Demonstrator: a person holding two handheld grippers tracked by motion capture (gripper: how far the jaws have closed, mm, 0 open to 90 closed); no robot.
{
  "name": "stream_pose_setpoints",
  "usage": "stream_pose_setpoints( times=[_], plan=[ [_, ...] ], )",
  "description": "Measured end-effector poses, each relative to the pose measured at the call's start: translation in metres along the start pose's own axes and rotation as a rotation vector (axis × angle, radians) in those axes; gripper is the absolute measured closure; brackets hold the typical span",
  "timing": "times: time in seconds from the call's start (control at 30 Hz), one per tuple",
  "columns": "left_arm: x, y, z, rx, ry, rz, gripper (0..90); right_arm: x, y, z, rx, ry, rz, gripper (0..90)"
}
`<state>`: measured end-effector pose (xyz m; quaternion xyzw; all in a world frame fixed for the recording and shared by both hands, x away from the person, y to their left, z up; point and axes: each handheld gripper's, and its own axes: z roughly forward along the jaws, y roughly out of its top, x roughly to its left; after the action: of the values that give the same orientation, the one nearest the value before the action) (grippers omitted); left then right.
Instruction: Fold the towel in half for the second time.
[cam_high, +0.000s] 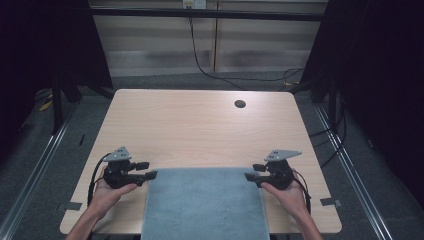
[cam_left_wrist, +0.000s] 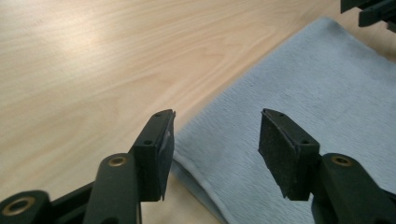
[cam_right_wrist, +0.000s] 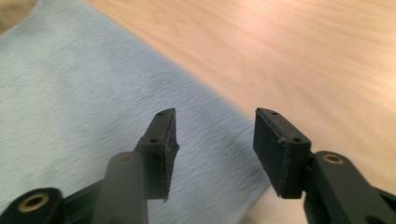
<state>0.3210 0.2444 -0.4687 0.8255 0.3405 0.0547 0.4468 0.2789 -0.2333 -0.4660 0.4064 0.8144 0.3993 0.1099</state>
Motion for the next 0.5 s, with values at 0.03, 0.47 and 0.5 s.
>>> stream_pose_setpoints(
  times=[0.03, 0.47, 0.5],
  plan=[
    [0.005, 0.002, 0.002, 0.004, -0.002, -0.005, 43.7, -0.006, 0.003, 0.004, 0.003, -0.003, 0.003, 50.8],
    [0.013, -0.007, 0.03, 0.087, -0.021, -0.037, 39.8, -0.025, -0.005, 0.037, 0.069, 0.002, 0.03, 47.3],
    [0.012, -0.007, 0.031, 0.092, -0.018, -0.029, 40.6, -0.024, -0.006, 0.037, 0.075, 0.001, 0.03, 47.4]
  ],
)
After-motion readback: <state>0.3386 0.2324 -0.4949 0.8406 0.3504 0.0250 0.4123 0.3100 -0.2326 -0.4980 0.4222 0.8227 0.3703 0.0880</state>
